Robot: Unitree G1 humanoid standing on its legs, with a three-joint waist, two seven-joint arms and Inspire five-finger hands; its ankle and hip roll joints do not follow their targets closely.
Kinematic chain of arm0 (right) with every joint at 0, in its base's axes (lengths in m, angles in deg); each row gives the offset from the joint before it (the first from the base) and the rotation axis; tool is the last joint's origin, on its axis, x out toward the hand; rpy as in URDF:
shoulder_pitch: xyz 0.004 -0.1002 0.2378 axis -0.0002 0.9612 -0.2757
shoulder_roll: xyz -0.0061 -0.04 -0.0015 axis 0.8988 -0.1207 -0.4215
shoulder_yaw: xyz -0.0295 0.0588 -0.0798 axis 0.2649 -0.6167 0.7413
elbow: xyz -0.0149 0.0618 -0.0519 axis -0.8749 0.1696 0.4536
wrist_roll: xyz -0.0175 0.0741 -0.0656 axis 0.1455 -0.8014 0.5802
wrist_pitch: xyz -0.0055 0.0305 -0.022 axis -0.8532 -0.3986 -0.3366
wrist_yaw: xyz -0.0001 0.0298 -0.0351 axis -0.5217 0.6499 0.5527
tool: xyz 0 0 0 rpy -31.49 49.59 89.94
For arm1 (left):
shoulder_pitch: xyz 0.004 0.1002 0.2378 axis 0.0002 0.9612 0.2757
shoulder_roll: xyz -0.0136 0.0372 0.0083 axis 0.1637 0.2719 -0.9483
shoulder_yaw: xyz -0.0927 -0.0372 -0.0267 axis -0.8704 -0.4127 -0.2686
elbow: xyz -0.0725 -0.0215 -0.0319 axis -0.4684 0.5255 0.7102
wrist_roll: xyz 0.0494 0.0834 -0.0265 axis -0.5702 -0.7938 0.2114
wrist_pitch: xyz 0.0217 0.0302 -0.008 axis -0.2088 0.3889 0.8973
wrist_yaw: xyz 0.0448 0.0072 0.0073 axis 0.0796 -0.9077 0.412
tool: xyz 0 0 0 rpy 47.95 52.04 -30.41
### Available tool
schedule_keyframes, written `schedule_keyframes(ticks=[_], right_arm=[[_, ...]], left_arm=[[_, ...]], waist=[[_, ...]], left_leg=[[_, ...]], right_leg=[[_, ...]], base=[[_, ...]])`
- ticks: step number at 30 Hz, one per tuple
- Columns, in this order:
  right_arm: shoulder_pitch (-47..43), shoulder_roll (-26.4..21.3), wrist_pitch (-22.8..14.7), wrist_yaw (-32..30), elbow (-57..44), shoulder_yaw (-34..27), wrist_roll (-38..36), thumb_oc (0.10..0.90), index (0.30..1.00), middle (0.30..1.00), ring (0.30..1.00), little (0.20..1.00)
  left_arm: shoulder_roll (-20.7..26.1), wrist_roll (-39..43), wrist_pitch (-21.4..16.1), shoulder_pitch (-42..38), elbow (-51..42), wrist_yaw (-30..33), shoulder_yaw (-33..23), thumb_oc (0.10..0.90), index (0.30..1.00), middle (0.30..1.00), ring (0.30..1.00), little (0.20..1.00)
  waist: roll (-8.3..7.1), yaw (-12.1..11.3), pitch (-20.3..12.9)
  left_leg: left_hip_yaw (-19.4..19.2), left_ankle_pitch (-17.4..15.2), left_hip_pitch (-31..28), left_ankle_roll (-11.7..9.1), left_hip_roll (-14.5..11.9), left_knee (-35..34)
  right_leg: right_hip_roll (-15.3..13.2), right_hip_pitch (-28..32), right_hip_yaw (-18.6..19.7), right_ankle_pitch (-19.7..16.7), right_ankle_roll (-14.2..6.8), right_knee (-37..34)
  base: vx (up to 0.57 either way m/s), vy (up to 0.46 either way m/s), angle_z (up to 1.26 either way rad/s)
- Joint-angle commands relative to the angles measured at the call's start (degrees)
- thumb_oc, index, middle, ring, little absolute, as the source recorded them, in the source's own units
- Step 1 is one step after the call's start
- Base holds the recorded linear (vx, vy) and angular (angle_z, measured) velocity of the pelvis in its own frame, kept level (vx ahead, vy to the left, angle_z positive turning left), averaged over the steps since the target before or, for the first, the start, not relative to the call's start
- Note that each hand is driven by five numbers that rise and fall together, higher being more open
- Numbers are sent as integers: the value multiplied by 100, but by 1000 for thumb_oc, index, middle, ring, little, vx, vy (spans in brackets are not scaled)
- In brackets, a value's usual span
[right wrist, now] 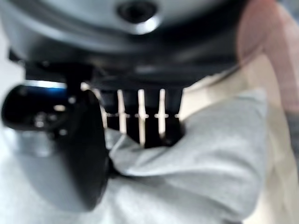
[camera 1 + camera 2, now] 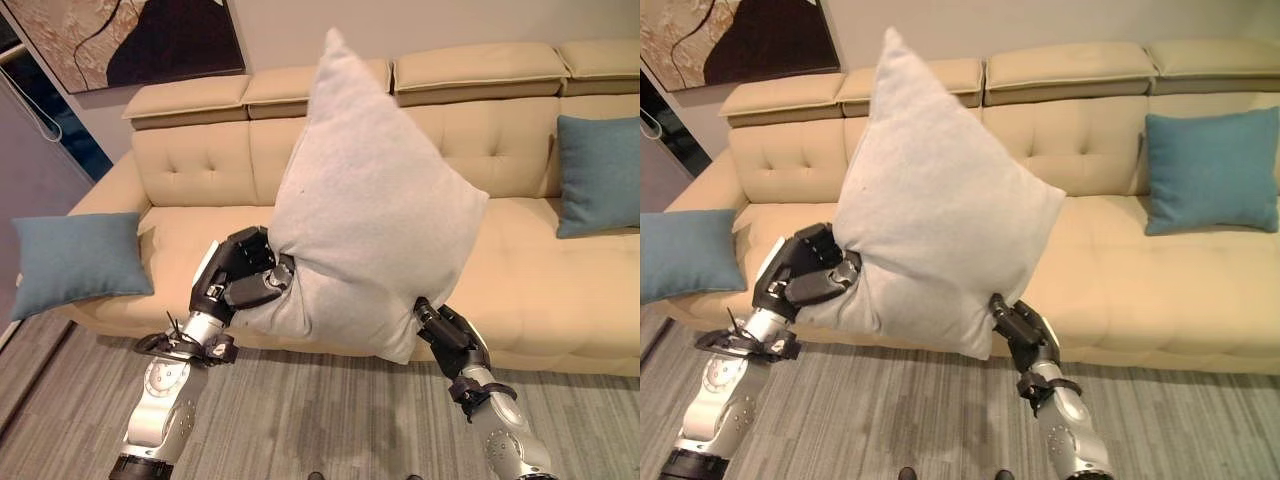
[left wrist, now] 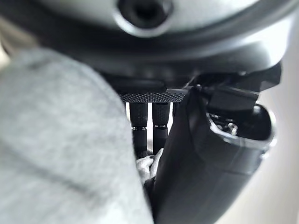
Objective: Pick up all the scattered cushions and arrange them neatly on the sofa.
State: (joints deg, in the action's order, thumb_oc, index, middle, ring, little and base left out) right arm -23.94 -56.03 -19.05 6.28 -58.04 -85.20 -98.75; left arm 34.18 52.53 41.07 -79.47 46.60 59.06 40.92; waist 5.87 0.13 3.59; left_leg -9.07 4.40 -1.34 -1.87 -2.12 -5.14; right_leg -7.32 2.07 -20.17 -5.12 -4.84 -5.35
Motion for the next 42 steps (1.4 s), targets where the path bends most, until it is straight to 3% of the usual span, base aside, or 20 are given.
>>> schedule_keyframes(ticks=[1,10,19,21,22,23,28,33,37,41,42], right_arm=[[-687,387,-799,442,-1761,-28,-68,400,300,300,300,300],[-234,333,-799,393,-1952,-174,232,400,300,300,300,300],[298,426,-850,291,-2067,-198,710,400,300,300,300,300],[328,425,-860,293,-2093,-186,747,400,300,300,300,300],[313,374,-879,283,-2108,-163,818,400,300,300,300,300],[312,374,-879,282,-2108,-163,819,400,300,300,300,300],[176,267,-907,165,-2114,-162,949,400,300,300,300,300],[-18,230,-949,-32,-2065,-210,999,400,300,300,300,300],[-106,226,-918,-14,-2048,-84,1123,400,300,300,300,300],[-190,323,-851,42,-2030,65,1183,400,300,300,300,300],[-252,397,-847,66,-2015,140,1232,400,300,300,300,300]], left_arm=[[15,34,-457,-584,-27,-179,193,400,300,300,300,300],[-223,-107,-259,-207,371,-244,598,400,300,300,300,300],[-192,-283,-275,198,320,-173,627,400,300,300,300,300],[-192,-279,-285,217,323,-152,623,400,300,300,300,300],[-229,-220,-319,201,338,-70,628,400,300,300,300,300],[-229,-220,-320,200,339,-69,628,400,300,300,300,300],[-286,-118,-306,187,400,75,609,400,300,300,300,300],[-338,13,-253,191,504,191,576,400,300,300,300,300],[-272,27,-263,295,457,204,530,400,300,300,300,300],[-152,12,-266,379,362,206,491,400,300,300,300,300],[-71,-37,-280,376,326,202,482,400,300,300,300,300]], waist=[[-211,93,-569],[-387,156,-509],[-430,288,-325],[-445,298,-285],[-531,290,-141],[-531,292,-140],[-665,161,33],[-755,3,129],[-727,-69,39],[-826,-165,-7],[-858,-251,-17]], left_leg=[[40,-670,-292,-213,53,14],[-15,-653,-257,-226,-55,14],[-24,-591,-339,-300,-272,31],[-29,-591,-334,-316,-305,102],[8,-680,-106,-357,-346,623],[11,-692,-93,-358,-348,646],[320,-665,434,-361,-247,1061],[417,-231,1334,-353,-99,968],[458,-281,1054,-290,-89,776],[391,-502,882,-148,-12,913],[296,-642,748,-24,40,928]], right_leg=[[-229,298,-247,373,-361,35],[-118,209,-172,398,-319,35],[129,166,40,585,-187,92],[161,167,71,614,-161,98],[196,183,108,651,-84,91],[196,182,106,652,-82,92],[155,217,133,671,-47,79],[186,251,194,731,-72,97],[216,264,356,825,-116,200],[47,314,531,909,-212,525],[-78,251,574,953,-304,855]], base=[[0,0,0],[-16,-53,-3],[-19,-78,-7],[-45,-84,-11],[-55,-80,-14],[-60,-92,-15],[6,-8,-2],[51,35,7],[151,145,-23],[190,205,-41],[135,212,-41]])
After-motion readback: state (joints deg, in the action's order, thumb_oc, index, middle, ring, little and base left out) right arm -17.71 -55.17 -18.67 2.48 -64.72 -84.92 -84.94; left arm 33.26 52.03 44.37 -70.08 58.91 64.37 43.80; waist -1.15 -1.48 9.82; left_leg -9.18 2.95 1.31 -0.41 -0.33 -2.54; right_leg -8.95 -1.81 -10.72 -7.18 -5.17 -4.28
